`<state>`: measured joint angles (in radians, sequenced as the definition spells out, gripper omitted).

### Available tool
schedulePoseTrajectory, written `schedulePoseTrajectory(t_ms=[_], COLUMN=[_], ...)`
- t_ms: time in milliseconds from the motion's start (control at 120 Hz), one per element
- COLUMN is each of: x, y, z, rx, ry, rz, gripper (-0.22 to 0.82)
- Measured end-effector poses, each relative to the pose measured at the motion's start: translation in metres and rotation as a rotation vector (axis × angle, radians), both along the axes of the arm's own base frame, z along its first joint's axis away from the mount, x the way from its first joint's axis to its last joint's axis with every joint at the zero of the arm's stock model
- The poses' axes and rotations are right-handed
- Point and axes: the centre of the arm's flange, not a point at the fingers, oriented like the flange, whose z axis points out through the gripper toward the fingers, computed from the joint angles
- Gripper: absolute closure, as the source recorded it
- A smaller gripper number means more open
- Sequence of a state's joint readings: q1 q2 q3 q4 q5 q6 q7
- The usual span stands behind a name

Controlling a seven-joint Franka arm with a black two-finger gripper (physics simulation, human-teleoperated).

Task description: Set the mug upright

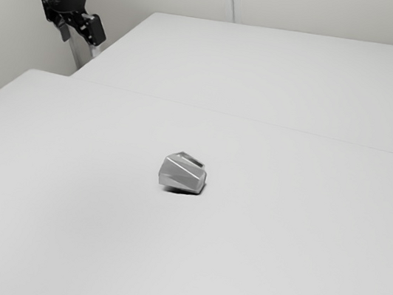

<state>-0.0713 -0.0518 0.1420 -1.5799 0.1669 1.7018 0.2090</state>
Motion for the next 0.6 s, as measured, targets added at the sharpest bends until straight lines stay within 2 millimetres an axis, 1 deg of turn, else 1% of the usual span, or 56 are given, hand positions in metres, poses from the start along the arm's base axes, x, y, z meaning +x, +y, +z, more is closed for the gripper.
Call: schedulePoseTrajectory(t_ms=[167, 200, 308, 400, 450, 483, 567, 600], x=[0.003, 0.004, 0.013, 0.024, 0.030, 0.031, 0.031, 0.031], y=[0.003, 0.003, 0.008, 0.011, 0.018, 0.029, 0.068, 0.079], z=[-0.007, -0.011, -0.035, -0.067, -0.088, -0.102, -0.138, -0.153], rx=[-0.006, -0.012, -0.072, -0.190, -0.260, -0.307, -0.424, -0.469], ry=[0.005, 0.012, 0.051, 0.099, 0.131, 0.150, 0.193, 0.210], rz=[0.016, 0.020, 0.044, 0.078, 0.110, 0.143, 0.248, 0.282], gripper=[0.00, 0.00, 0.00, 0.00, 0.00, 0.00, 0.00, 0.00])
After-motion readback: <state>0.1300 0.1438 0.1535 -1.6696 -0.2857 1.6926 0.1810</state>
